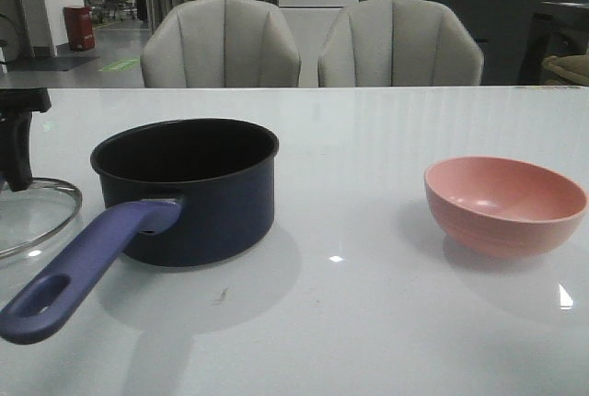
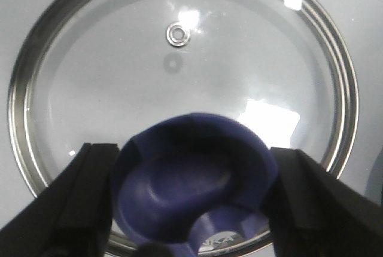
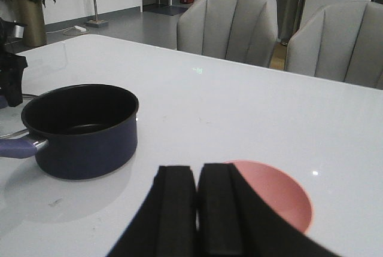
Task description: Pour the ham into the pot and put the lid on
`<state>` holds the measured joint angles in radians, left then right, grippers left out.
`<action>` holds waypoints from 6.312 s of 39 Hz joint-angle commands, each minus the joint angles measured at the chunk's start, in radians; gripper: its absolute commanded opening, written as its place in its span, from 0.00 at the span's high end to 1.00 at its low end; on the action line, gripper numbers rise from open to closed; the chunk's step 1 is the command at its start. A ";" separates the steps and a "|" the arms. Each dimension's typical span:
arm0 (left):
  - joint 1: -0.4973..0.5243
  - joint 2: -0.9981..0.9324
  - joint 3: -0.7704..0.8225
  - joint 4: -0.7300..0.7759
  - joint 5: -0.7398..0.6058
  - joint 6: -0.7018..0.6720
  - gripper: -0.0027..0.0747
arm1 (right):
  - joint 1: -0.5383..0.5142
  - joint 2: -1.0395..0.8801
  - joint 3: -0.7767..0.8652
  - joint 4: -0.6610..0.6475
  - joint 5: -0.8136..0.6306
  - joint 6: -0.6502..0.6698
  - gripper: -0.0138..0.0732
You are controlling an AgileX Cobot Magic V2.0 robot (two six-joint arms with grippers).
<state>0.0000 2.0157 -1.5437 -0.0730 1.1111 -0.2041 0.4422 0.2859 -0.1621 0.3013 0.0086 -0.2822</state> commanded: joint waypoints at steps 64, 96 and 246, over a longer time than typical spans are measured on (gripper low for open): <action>-0.381 -0.110 -0.390 -0.012 0.158 0.162 0.67 | 0.001 0.005 -0.029 0.005 -0.071 -0.010 0.65; -0.421 -0.108 -0.321 -0.082 0.158 0.225 0.67 | 0.001 0.005 -0.029 0.005 -0.071 -0.010 0.65; -0.368 -1.851 1.168 0.036 -0.745 0.236 0.78 | 0.001 0.005 -0.029 0.005 -0.071 -0.010 0.65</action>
<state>-0.3704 0.1531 -0.3497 -0.0351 0.4648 0.0338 0.4422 0.2859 -0.1621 0.3013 0.0104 -0.2822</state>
